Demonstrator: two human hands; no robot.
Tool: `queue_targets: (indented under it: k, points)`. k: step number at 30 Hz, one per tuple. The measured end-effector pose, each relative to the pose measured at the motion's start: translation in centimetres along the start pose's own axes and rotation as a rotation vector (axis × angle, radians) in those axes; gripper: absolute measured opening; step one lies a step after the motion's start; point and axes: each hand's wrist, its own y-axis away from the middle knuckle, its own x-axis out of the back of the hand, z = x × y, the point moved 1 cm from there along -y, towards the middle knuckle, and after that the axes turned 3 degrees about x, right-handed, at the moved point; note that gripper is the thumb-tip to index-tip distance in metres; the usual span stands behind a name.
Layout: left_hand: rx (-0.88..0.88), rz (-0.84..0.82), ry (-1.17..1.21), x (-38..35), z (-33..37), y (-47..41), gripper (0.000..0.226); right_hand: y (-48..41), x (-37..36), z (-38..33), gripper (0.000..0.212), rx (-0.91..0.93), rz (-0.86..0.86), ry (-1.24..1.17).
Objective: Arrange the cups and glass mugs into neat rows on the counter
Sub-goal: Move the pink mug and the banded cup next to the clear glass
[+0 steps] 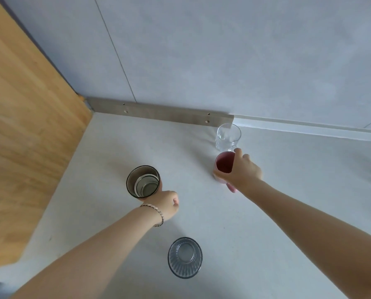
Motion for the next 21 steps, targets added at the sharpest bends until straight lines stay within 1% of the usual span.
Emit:
queue_targets:
  k: [2, 3, 5, 8, 11, 13, 15, 17, 19, 21]
  points:
    - [-0.006, -0.018, -0.007, -0.5, -0.6, -0.2, 0.015, 1.6, -0.4, 0.2, 0.084, 0.057, 0.045, -0.004]
    - [-0.005, -0.029, -0.004, -0.8, -0.9, -0.2, 0.015, 2.7, -0.6, 0.2, 0.081, 0.108, 0.064, 0.051]
    - [0.017, -0.044, -0.001, -1.5, -1.8, -0.2, 0.013, 5.1, -1.0, -0.1, 0.067, 0.243, 0.057, 0.137]
    - [0.067, -0.038, 0.001, -2.3, -3.5, 0.8, 0.012, 8.1, -1.1, -1.6, 0.050, 0.430, -0.108, 0.078]
    - [0.135, -0.015, 0.034, -2.6, -5.7, 2.0, 0.013, 9.3, -1.3, -5.2, 0.044, 0.601, -0.284, 0.098]
    - [0.173, -0.008, 0.046, -2.6, -7.2, 2.7, 0.014, 9.1, -1.8, -8.3, 0.048, 0.658, -0.294, 0.171]
    - [0.202, -0.001, 0.056, -2.7, -8.8, 3.2, 0.018, 8.4, -2.8, -11.4, 0.060, 0.661, -0.231, 0.230]
    - [0.223, 0.005, 0.064, -2.8, -10.2, 3.7, 0.023, 7.6, -4.2, -14.1, 0.075, 0.623, -0.186, 0.232]
    - [0.230, 0.009, 0.075, -2.7, -11.4, 3.9, 0.023, 6.7, -5.6, -16.1, 0.090, 0.577, -0.174, 0.233]
    - [0.231, 0.015, 0.072, -2.5, -12.4, 3.9, 0.021, 6.1, -6.9, -17.2, 0.097, 0.526, -0.191, 0.235]
